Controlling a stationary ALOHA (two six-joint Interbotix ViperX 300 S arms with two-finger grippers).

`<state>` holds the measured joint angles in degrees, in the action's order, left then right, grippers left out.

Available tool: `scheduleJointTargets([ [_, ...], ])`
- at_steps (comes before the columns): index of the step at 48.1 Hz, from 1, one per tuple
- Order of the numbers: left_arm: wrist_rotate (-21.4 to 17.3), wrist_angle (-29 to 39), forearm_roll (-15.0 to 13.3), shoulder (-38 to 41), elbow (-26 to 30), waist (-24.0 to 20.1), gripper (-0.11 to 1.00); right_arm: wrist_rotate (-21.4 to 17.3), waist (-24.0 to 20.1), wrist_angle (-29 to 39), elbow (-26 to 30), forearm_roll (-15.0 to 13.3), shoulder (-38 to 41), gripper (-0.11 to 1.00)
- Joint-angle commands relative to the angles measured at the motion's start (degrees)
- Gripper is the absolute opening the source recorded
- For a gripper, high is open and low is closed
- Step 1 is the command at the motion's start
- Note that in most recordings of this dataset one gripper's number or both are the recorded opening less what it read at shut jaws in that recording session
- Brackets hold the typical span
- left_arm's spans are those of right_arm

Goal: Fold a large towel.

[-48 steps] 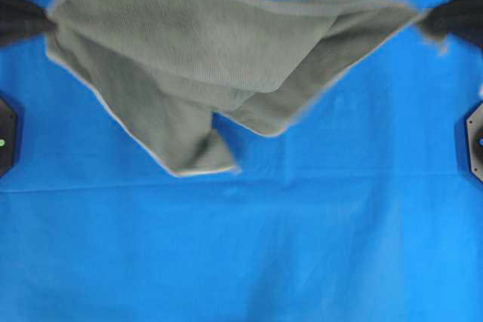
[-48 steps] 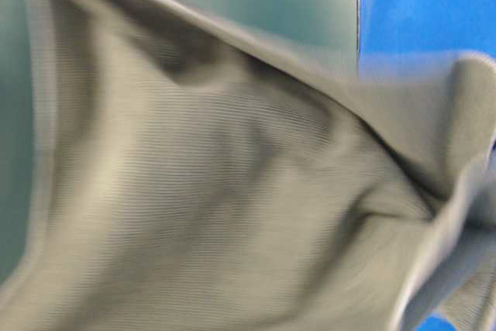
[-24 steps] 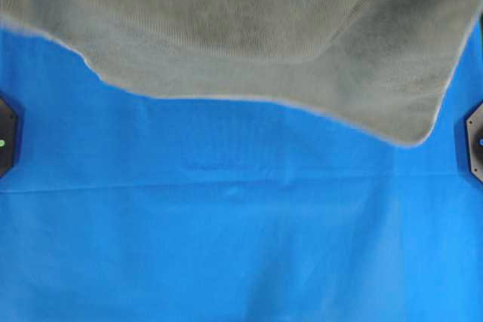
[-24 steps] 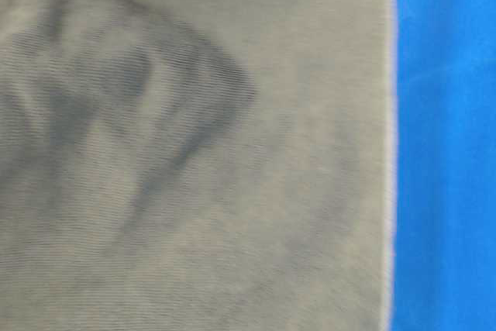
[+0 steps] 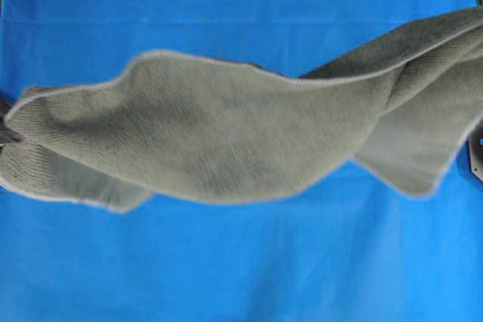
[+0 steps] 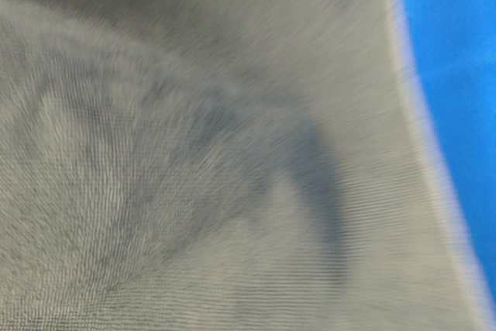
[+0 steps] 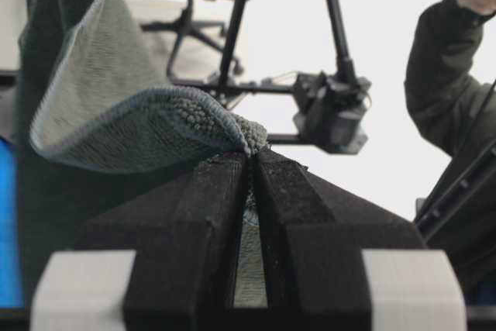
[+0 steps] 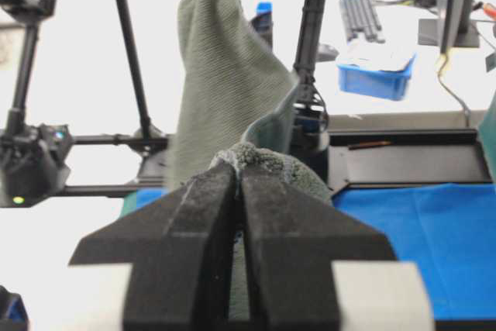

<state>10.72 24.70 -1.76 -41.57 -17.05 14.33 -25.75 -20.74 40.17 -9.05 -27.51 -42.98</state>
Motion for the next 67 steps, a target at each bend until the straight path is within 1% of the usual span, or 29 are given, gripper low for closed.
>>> scheduleJointTargets([
  [1, -0.18, 0.44, 0.18, -0.26, 1.49, -1.85, 0.03, -0.09, -0.18, 0.79, 0.26, -1.58, 0.35, 0.01],
  [2, -0.18, 0.62, 0.18, -0.26, 1.49, -2.11, 0.03, -0.09, -0.18, 1.49, 0.18, -2.2, 0.35, 0.01],
  [4, -0.18, 1.85, 0.18, -0.53, 1.14, -4.13, 0.03, -0.26, 0.09, 3.6, -0.09, -3.6, 0.44, 0.01],
  [7, -0.18, 4.31, 0.18, -0.88, 0.44, -7.65, 0.03, -0.79, 0.88, 7.56, -0.88, -6.5, 0.44, 0.01],
  [9, -0.26, 6.06, 0.26, -0.97, -0.26, -10.46, 0.03, -1.49, 1.76, 11.6, -2.02, -8.96, 0.53, 0.01],
  [10, -0.35, 6.86, 0.26, -1.05, -0.62, -11.95, 0.03, -1.85, 2.2, 13.1, -2.55, -9.67, 0.53, 0.01],
  [11, -0.35, 8.17, 0.26, -0.97, -1.58, -14.06, 0.03, -2.37, 2.55, 14.68, -3.16, -10.46, 0.53, 0.01],
  [19, -0.7, 14.33, 0.26, 0.18, -8.09, -24.79, 0.03, -8.0, 6.77, 24.61, -10.72, -17.14, 1.23, 0.01],
  [21, -1.05, 15.73, 0.26, 0.88, -10.37, -27.69, 0.03, -9.05, 7.91, 26.37, -12.74, -18.54, 1.49, 0.01],
  [26, -2.29, 16.7, 0.44, 2.72, -14.85, -32.08, 0.03, -10.99, 11.6, 29.09, -18.46, -21.97, 1.85, 0.01],
  [27, -2.72, 16.7, 0.44, 3.16, -15.56, -32.96, 0.03, -11.25, 13.1, 29.27, -20.3, -22.76, 2.11, 0.01],
  [31, -6.06, 16.0, 0.53, 5.36, -18.46, -36.91, 0.03, -11.6, 17.75, 28.92, -25.22, -23.99, 2.55, 0.01],
  [37, -12.74, 13.45, 0.53, 8.35, -20.39, -42.28, 0.03, -11.6, 26.1, 25.84, -31.46, -24.08, 3.78, 0.01],
  [38, -13.97, 12.74, 0.53, 8.88, -20.39, -43.24, 0.03, -11.6, 28.39, 24.43, -32.78, -24.17, 3.96, 0.01],
  [40, -16.88, 11.34, 0.53, 9.84, -20.21, -45.18, 0.03, -11.6, 31.46, 22.32, -34.01, -24.26, 3.96, 0.01],
  [41, -19.25, 10.28, 0.53, 10.55, -19.95, -46.41, 0.03, -11.6, 33.22, 21.18, -34.54, -24.35, 3.96, 0.01],
  [43, -21.53, 8.96, 0.53, 11.6, -19.34, -47.72, 0.03, -11.69, 36.39, 18.72, -35.24, -24.35, 4.04, 0.01],
  [46, -23.12, 7.65, 0.44, 12.74, -18.37, -49.22, 0.03, -11.6, 40.69, 14.94, -35.95, -24.35, 3.96, 0.01],
  [50, -24.7, 7.29, 0.44, 13.97, -17.58, -49.75, 0.03, -11.43, 45.09, 10.72, -36.12, -24.35, 3.87, 0.01],
  [52, -24.61, 7.47, 0.26, 14.24, -17.49, -49.75, 0.03, -11.25, 46.05, 9.84, -36.12, -24.26, 3.78, 0.01],
  [56, -24.08, 8.96, -0.09, 13.62, -18.28, -49.13, 0.03, -11.25, 46.23, 9.58, -36.21, -23.73, 3.78, 0.01],
  [58, -23.64, 10.2, -0.18, 12.92, -18.9, -48.43, 0.03, -11.43, 46.23, 9.58, -36.3, -22.59, 3.69, 0.01],
  [60, -23.03, 11.34, -0.26, 12.3, -19.69, -47.29, 0.03, -11.25, 46.05, 9.58, -36.47, -20.48, 3.6, 0.01],
  [61, -22.59, 11.87, -0.35, 11.78, -20.21, -46.49, 0.03, -11.07, 45.79, 9.67, -36.65, -19.07, 3.52, 0.01],
  [62, -22.15, 12.57, -0.53, 11.34, -20.74, -45.53, 0.03, -10.81, 45.35, 9.67, -36.83, -16.79, 3.25, 0.01],
  [64, -21.09, 13.27, -0.62, 10.28, -21.88, -43.42, 0.03, -10.37, 44.38, 9.84, -37.44, -13.62, 2.9, 0.01],
  [67, -17.93, 13.8, -0.62, 8.61, -24.17, -38.94, 0.03, -10.02, 42.45, 10.46, -38.41, -8.61, 2.29, 0.01],
])
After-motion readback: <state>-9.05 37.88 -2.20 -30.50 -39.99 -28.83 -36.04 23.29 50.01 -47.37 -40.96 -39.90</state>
